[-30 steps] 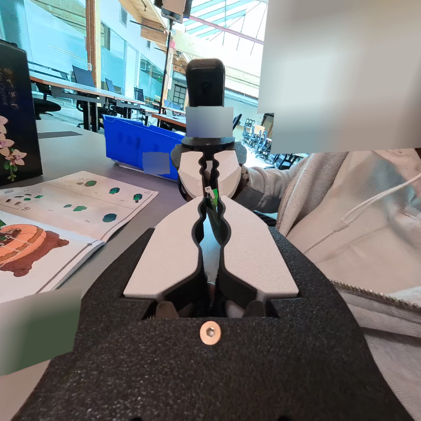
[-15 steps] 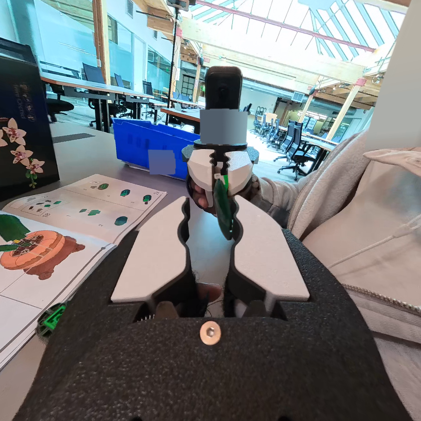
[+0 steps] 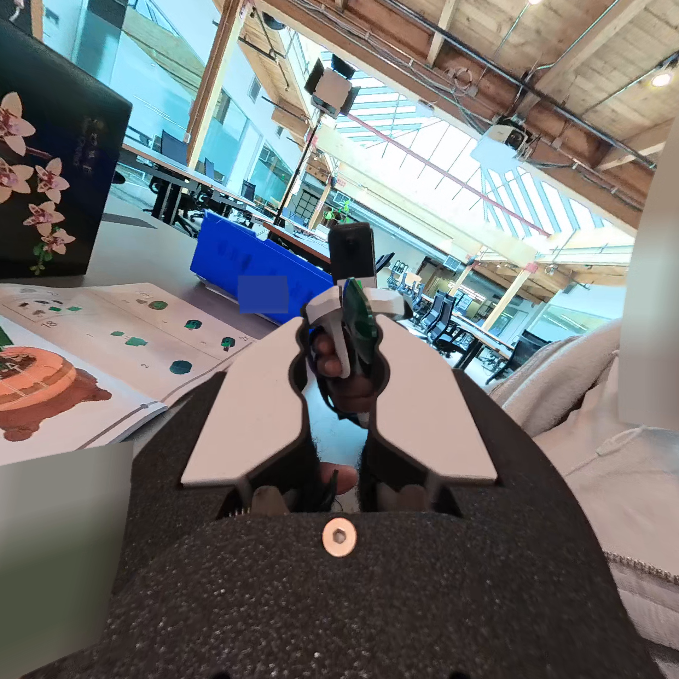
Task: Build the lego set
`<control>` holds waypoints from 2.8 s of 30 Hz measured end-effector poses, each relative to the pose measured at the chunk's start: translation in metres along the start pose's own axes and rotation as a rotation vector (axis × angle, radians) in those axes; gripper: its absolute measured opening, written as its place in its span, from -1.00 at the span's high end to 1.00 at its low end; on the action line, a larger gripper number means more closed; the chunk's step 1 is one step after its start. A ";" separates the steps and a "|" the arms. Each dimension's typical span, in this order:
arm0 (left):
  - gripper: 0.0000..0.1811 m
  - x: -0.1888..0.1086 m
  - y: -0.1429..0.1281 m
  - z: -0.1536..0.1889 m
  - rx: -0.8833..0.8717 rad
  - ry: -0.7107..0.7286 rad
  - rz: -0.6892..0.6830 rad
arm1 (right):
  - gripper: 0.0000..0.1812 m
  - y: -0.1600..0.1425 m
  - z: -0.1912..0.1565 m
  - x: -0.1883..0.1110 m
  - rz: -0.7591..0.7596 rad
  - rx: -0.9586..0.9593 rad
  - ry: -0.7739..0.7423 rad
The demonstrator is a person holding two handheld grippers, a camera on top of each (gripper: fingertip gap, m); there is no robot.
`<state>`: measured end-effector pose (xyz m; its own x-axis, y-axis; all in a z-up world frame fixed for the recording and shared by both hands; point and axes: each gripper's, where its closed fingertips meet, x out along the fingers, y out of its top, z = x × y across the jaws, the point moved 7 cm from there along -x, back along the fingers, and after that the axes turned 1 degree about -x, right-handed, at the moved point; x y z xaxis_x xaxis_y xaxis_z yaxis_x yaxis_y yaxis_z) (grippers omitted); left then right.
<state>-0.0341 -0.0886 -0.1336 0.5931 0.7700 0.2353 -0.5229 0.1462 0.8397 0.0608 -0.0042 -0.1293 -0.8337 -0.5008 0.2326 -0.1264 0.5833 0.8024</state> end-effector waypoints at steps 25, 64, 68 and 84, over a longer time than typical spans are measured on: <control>0.75 0.003 -0.011 0.011 0.310 -0.061 -0.218 | 0.90 0.003 -0.005 -0.015 -0.257 -0.122 -0.044; 0.61 -0.005 -0.011 -0.007 0.669 0.103 -0.288 | 0.80 -0.043 0.047 -0.071 -0.734 -0.278 -0.781; 0.62 -0.003 -0.013 -0.009 0.618 0.106 -0.303 | 0.87 -0.043 0.054 -0.070 -0.750 -0.271 -0.790; 0.62 -0.005 -0.021 -0.008 0.238 -0.174 -0.321 | 0.94 0.009 -0.005 -0.032 -0.724 -0.497 -0.047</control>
<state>-0.0310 -0.0904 -0.1563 0.8078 0.5894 0.0060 -0.1519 0.1983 0.9683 0.0886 0.0136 -0.1272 -0.6619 -0.6065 -0.4405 -0.3933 -0.2192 0.8929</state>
